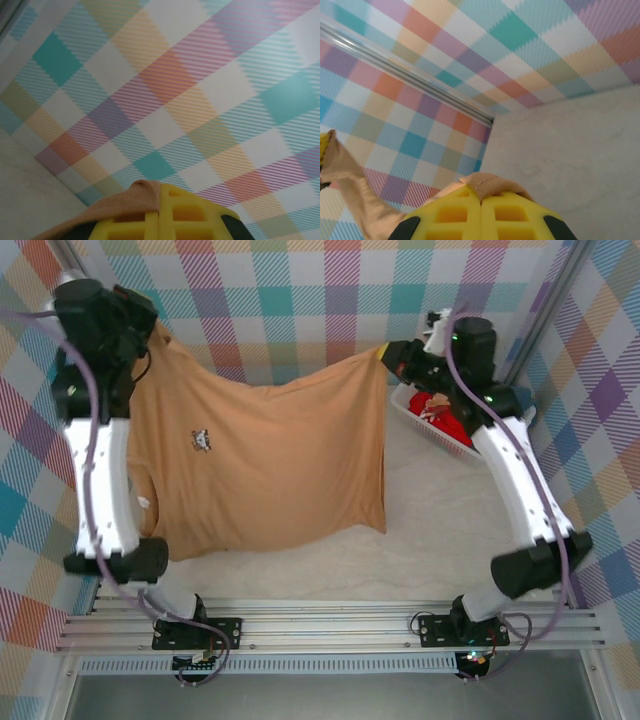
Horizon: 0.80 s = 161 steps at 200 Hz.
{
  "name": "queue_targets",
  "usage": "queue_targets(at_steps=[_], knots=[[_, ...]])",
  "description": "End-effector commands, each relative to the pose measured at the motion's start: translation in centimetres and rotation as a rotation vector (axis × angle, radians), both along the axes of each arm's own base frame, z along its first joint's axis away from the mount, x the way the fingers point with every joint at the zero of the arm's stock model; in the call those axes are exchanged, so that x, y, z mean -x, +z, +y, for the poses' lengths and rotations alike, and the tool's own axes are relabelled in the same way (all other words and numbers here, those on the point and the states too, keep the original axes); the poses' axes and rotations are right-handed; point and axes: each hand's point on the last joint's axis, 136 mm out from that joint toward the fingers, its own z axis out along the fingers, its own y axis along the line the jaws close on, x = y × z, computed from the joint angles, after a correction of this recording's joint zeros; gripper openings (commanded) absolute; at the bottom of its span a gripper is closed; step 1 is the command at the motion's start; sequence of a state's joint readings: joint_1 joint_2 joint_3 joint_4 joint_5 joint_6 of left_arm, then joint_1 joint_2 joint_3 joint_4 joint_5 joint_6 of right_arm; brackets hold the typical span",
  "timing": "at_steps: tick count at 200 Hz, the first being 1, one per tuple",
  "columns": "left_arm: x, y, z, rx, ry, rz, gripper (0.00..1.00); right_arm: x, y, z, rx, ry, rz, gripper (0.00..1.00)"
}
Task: Fold and stack the t-shirts
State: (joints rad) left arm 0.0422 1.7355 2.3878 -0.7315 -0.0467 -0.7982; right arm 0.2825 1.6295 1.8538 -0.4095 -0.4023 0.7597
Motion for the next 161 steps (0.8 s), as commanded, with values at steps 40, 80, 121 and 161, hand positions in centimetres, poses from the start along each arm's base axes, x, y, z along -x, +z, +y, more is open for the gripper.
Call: queue_targets(at_steps=[40,80,121,161], knots=[[1.0,9.9,1.3,0.103,-0.135,-0.337,0.00,-4.2,6.1,-0.3,-0.057,-0.011,-0.147,0.00],[7.9,15.8,0.3,0.063,-0.141,-0.484,0.00,-4.7,9.9,-3.6,-0.094,-0.072,-0.211,0.00],[11.5,9.2,-1.7,0.054,-0.171,-0.244,0.00,-3.4,6.4,-3.7,-0.051,-0.017,-0.111,0.00],[15.4,-13.6,-4.0,0.214,-0.170,0.206,0.00,-0.2,-9.8,-3.5,-0.030,-0.011,0.243,0.00]])
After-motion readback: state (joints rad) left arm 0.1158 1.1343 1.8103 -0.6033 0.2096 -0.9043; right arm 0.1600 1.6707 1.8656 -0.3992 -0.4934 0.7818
